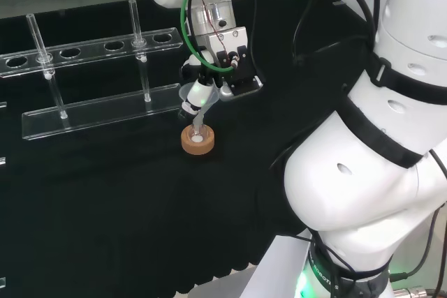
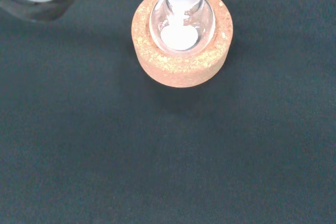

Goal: Remove the funnel from the round-bottom flask.

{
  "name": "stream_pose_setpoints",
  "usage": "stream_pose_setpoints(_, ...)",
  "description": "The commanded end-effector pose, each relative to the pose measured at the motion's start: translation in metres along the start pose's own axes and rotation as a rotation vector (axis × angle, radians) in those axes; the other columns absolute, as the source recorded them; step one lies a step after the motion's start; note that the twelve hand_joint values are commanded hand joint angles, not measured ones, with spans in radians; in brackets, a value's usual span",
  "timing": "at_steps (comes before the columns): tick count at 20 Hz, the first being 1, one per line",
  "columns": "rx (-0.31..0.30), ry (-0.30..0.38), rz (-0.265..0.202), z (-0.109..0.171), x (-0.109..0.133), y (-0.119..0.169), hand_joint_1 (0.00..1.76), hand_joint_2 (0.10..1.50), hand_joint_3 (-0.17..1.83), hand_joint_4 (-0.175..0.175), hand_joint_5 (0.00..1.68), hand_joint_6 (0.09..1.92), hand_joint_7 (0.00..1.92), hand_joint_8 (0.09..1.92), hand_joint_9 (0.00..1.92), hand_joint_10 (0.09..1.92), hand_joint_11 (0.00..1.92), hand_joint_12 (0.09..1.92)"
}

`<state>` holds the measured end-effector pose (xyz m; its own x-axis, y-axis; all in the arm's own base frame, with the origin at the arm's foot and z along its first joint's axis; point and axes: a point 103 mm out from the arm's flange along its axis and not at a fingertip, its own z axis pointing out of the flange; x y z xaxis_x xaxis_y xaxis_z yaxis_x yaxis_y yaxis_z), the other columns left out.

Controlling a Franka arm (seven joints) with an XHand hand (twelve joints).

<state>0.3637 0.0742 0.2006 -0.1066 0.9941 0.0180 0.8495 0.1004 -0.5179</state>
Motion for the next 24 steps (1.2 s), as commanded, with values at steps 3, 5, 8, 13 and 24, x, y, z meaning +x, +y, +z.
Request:
stream_pose_setpoints(3,0.009,-0.01,0.004,0.005,-0.002,0.006,0.78,0.54,0.46,-0.063,0.03,0.09,0.0,0.58,0.22,0.86,0.49,1.43)
stream_pose_setpoints(5,0.012,-0.009,0.006,0.007,-0.002,0.008,0.79,0.53,0.49,-0.066,0.06,0.09,0.0,0.64,0.26,0.83,0.5,1.42)
stream_pose_setpoints(8,0.018,-0.011,0.008,0.009,-0.002,0.01,0.8,0.53,0.51,-0.069,0.08,0.09,0.01,0.7,0.29,0.81,0.5,1.42)
stream_pose_setpoints(13,0.025,-0.007,0.0,0.02,-0.006,0.019,0.8,0.53,0.53,-0.07,0.1,0.09,0.02,0.72,0.31,0.8,0.51,1.42)
stream_pose_setpoints(24,-0.112,-0.062,0.05,0.016,-0.003,0.018,0.74,0.66,0.54,-0.073,0.35,0.09,0.31,0.72,0.67,0.58,0.6,1.32)
